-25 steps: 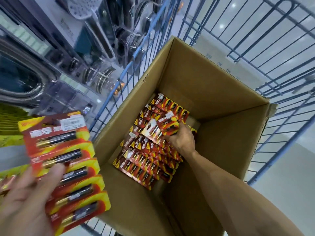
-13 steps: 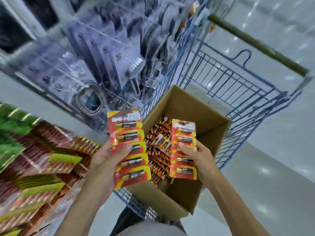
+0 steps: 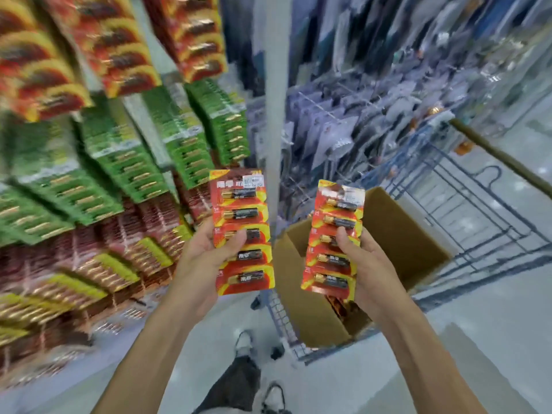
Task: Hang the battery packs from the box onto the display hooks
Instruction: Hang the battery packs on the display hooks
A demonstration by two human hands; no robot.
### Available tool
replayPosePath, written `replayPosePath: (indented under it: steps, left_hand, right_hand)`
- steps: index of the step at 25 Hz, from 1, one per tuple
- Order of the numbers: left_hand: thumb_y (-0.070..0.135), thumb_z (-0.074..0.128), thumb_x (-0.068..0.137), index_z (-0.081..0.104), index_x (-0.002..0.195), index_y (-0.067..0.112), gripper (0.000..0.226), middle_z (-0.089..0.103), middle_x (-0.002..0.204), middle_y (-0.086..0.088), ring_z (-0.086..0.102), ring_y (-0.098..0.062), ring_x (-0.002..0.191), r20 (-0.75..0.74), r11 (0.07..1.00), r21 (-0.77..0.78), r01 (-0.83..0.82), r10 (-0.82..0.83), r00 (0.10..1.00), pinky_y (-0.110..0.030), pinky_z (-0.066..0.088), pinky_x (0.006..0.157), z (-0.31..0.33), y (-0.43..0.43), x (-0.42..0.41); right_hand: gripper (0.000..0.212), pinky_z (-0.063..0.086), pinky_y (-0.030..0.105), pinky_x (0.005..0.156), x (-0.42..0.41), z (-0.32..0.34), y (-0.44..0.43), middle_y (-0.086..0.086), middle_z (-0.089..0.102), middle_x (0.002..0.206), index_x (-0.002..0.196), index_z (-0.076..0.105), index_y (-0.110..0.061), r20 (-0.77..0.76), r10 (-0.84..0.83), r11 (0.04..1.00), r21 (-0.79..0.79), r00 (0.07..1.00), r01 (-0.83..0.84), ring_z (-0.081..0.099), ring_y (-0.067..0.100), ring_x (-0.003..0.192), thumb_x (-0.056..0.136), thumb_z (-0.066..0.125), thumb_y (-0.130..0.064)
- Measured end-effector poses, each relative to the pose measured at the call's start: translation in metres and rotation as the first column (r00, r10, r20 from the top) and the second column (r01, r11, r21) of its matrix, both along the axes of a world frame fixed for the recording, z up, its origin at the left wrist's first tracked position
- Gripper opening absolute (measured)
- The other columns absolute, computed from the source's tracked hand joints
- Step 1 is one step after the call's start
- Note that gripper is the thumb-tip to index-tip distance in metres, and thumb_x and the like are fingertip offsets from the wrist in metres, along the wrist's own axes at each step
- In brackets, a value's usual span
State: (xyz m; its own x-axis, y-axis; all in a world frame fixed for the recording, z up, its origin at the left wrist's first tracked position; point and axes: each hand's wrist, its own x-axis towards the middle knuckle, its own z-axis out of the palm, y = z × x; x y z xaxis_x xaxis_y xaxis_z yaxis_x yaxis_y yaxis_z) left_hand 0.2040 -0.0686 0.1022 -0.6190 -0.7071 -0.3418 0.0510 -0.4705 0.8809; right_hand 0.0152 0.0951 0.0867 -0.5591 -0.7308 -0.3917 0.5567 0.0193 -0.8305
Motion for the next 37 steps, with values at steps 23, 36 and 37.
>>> replayPosePath:
  steps: [23,36,37]
  left_hand:
    - [0.041,0.051,0.098,0.066,0.131,0.012,0.047,0.075,0.118,-0.019,0.075,-0.04,0.103,-0.191,0.697,-0.106,-0.709,0.686,0.702,-0.048,0.062,0.077,0.101,-0.078,0.543]
    - [0.045,0.058,0.094,0.072,0.126,0.014,0.046,0.076,0.117,-0.02,0.073,-0.043,0.105,-0.145,0.585,-0.175,-0.792,0.78,0.609,-0.061,0.055,0.097,0.117,-0.164,0.638]
    - [0.044,0.058,0.094,0.073,0.124,0.014,0.045,0.076,0.116,-0.021,0.074,-0.043,0.103,-0.155,0.565,-0.171,-0.807,0.793,0.589,-0.059,0.056,0.094,0.12,-0.167,0.646]
  right_hand:
    - [0.055,0.056,0.058,0.095,0.493,0.107,-0.251,0.01,0.071,0.129,0.14,0.059,-0.021,-0.074,0.608,0.777,-0.148,0.79,-0.612,0.07,0.035,0.115,0.092,0.061,-0.048]
    - [0.051,0.058,0.052,0.086,0.592,0.141,-0.345,0.007,0.077,0.117,0.137,0.06,-0.023,-0.11,0.643,0.74,-0.169,0.758,-0.652,0.076,0.031,0.102,0.091,0.059,-0.043]
    - [0.049,0.058,0.053,0.086,0.596,0.142,-0.351,0.007,0.077,0.115,0.135,0.061,-0.022,-0.101,0.651,0.733,-0.171,0.752,-0.658,0.076,0.031,0.101,0.091,0.058,-0.043]
